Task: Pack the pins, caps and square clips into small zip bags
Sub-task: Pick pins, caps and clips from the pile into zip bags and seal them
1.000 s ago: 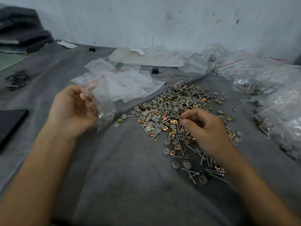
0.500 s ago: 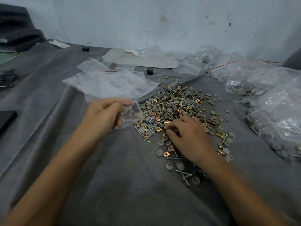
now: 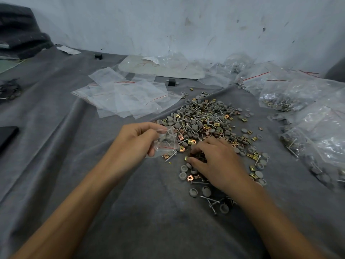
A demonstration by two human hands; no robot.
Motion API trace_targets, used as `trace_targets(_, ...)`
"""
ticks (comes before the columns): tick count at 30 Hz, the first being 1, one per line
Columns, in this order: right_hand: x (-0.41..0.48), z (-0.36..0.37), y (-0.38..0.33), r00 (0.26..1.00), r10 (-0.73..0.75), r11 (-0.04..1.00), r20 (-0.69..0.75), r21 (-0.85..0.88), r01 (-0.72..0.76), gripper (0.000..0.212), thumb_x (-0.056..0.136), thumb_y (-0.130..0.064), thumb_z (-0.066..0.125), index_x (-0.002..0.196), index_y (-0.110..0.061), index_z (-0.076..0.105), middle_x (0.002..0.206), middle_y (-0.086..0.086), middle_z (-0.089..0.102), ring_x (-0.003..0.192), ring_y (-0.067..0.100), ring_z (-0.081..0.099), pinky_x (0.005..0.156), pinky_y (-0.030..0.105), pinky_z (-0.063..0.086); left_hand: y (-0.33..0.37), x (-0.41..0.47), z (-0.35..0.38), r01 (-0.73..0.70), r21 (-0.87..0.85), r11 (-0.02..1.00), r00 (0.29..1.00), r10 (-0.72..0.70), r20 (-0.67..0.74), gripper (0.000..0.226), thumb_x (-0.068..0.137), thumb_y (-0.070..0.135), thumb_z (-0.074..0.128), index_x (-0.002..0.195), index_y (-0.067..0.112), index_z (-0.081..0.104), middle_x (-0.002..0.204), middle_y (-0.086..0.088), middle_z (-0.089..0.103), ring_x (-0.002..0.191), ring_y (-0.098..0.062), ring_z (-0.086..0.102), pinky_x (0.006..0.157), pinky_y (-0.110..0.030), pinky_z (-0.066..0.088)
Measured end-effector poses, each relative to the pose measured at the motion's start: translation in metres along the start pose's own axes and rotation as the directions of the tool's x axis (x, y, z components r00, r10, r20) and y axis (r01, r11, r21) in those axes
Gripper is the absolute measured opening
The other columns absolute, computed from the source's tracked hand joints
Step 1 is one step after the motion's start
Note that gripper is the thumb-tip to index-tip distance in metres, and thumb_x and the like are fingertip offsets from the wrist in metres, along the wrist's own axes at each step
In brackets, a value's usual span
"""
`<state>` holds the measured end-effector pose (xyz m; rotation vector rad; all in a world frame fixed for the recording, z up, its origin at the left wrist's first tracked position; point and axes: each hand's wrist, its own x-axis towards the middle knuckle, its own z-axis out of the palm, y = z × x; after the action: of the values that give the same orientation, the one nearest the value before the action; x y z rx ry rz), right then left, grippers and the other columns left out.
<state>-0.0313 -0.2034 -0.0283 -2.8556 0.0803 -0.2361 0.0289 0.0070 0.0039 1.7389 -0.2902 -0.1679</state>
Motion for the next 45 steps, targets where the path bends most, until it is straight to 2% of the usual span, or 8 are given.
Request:
trace_targets(3, 0.001, -0.002, -0.002, 1.0, -0.006, 0.999, 0.026, 0.048, 0.005, 0.012, 0.093, -0.049, 0.063, 0.091, -0.04, 0.055, 0.106, -0.013, 0.051, 0.103, 0.012, 0.04, 0.083, 0.029, 0.028, -0.002, -0.001, 0.003, 0.007, 0.036, 0.999, 0.999, -0.008, 0.032, 0.034, 0.095, 0.007, 0.052, 0.095, 0.025, 0.08, 0.047, 0.001, 0.053, 0.047, -0.006, 0.044, 0.047, -0.014, 0.035)
trace_targets(11, -0.003, -0.006, 0.004, 0.993, -0.047, 0.988, -0.11, 0.139, 0.062, 0.004, 0.096, -0.035, 0.061, 0.094, -0.032, 0.06, 0.1, -0.013, 0.059, 0.101, 0.013, 0.047, 0.087, 0.033, 0.037, -0.006, -0.001, 0.003, -0.012, 0.149, 0.989, 0.997, 0.001, 0.073, 0.034, 0.097, 0.014, 0.052, 0.098, 0.036, 0.078, 0.05, 0.001, 0.058, 0.048, -0.007, 0.044, 0.046, -0.017, 0.035)
trace_targets(17, -0.006, -0.011, -0.002, 0.969, -0.025, 0.877, -0.247, 0.459, 0.139, 0.005, 0.093, -0.021, 0.069, 0.094, -0.025, 0.068, 0.091, -0.015, 0.062, 0.084, 0.001, 0.057, 0.071, 0.014, 0.04, -0.009, -0.003, 0.01, -0.053, 0.223, 0.973, 0.989, 0.021, 0.146, 0.029, 0.098, 0.016, 0.055, 0.104, 0.037, 0.074, 0.052, 0.001, 0.063, 0.053, -0.008, 0.051, 0.057, -0.026, 0.041)
trace_targets(24, -0.005, -0.006, -0.012, 0.97, -0.073, 0.83, -0.231, 0.526, 0.187, 0.009, 0.093, -0.022, 0.07, 0.102, -0.021, 0.072, 0.091, -0.015, 0.065, 0.082, 0.004, 0.06, 0.07, 0.011, 0.041, -0.005, -0.002, 0.007, -0.025, 0.177, 0.984, 0.997, 0.011, 0.078, 0.029, 0.097, 0.015, 0.053, 0.104, 0.034, 0.075, 0.054, 0.001, 0.065, 0.053, -0.005, 0.051, 0.06, -0.028, 0.041)
trace_targets(27, -0.001, -0.004, -0.004, 0.975, -0.03, 0.897, -0.221, 0.424, 0.124, 0.011, 0.096, -0.023, 0.065, 0.106, -0.023, 0.069, 0.098, -0.011, 0.065, 0.093, 0.007, 0.059, 0.081, 0.025, 0.048, -0.005, 0.001, 0.001, 0.012, 0.103, 0.995, 1.0, -0.013, 0.009, 0.027, 0.096, 0.016, 0.052, 0.102, 0.03, 0.075, 0.054, 0.0, 0.063, 0.052, -0.008, 0.047, 0.061, -0.031, 0.039)
trace_targets(32, 0.003, 0.009, -0.002, 0.994, -0.07, 0.986, -0.081, 0.148, 0.081, 0.027, 0.098, -0.029, 0.062, 0.125, -0.031, 0.065, 0.119, -0.006, 0.055, 0.117, 0.017, 0.042, 0.1, 0.035, 0.038, -0.003, 0.003, -0.001, 0.033, 0.064, 0.997, 0.999, -0.033, -0.008, 0.028, 0.098, 0.011, 0.05, 0.102, 0.026, 0.074, 0.052, 0.0, 0.061, 0.054, -0.009, 0.048, 0.055, -0.027, 0.039)
trace_targets(38, 0.007, 0.012, -0.002, 0.993, -0.114, 0.993, -0.037, 0.039, 0.116, 0.034, 0.1, -0.04, 0.056, 0.132, -0.034, 0.062, 0.123, -0.004, 0.054, 0.117, 0.019, 0.038, 0.101, 0.033, 0.031, -0.004, 0.004, -0.002, 0.029, 0.045, 0.999, 1.0, -0.029, 0.0, 0.028, 0.097, 0.011, 0.05, 0.103, 0.026, 0.074, 0.051, 0.0, 0.061, 0.051, -0.006, 0.048, 0.048, -0.016, 0.039)
trace_targets(45, 0.008, 0.013, 0.0, 0.995, -0.103, 0.993, -0.02, 0.056, 0.104, 0.025, 0.098, -0.044, 0.059, 0.12, -0.034, 0.062, 0.119, -0.007, 0.053, 0.117, 0.018, 0.038, 0.103, 0.037, 0.033, -0.006, 0.002, -0.003, 0.027, 0.057, 0.998, 0.999, -0.028, 0.018, 0.028, 0.097, 0.015, 0.051, 0.102, 0.03, 0.074, 0.054, -0.001, 0.063, 0.056, -0.009, 0.049, 0.053, -0.022, 0.04)
